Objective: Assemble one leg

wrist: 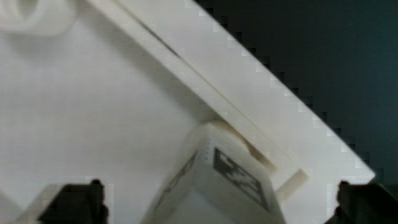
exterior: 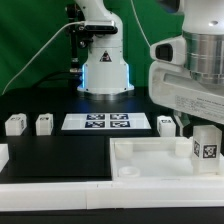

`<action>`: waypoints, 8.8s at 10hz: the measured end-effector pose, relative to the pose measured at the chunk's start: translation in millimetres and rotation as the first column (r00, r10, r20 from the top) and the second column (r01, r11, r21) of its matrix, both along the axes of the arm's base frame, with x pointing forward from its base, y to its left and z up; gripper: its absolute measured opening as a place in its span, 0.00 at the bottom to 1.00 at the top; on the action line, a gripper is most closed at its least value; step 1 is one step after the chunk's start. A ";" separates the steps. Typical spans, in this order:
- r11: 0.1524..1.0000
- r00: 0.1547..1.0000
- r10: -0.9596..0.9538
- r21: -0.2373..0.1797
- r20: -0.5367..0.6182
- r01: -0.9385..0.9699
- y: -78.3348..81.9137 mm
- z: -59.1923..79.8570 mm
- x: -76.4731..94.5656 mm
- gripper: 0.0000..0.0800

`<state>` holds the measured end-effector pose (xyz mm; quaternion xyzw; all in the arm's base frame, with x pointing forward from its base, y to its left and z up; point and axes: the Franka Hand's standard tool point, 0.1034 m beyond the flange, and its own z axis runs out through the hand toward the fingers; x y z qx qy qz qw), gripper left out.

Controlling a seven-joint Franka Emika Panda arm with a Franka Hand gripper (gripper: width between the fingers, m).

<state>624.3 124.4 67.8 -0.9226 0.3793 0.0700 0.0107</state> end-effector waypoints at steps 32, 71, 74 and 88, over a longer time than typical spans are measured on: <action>0.810 0.811 -0.585 -0.070 -0.020 0.582 9.5 -1.0 -1.0 0.37; 0.947 0.947 -0.321 -0.029 0.002 0.321 -3.3 -1.4 3.5 0.36; 0.812 0.813 -0.582 -0.064 0.003 0.581 -2.9 -0.5 5.2 0.36; 0.509 0.516 -0.855 -0.103 0.050 0.855 -1.4 2.8 8.1 0.68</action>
Offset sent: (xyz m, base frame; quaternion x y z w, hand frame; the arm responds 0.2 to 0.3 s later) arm 0.0018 -0.0008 0.0015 -0.0293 0.0069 -0.2964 0.9546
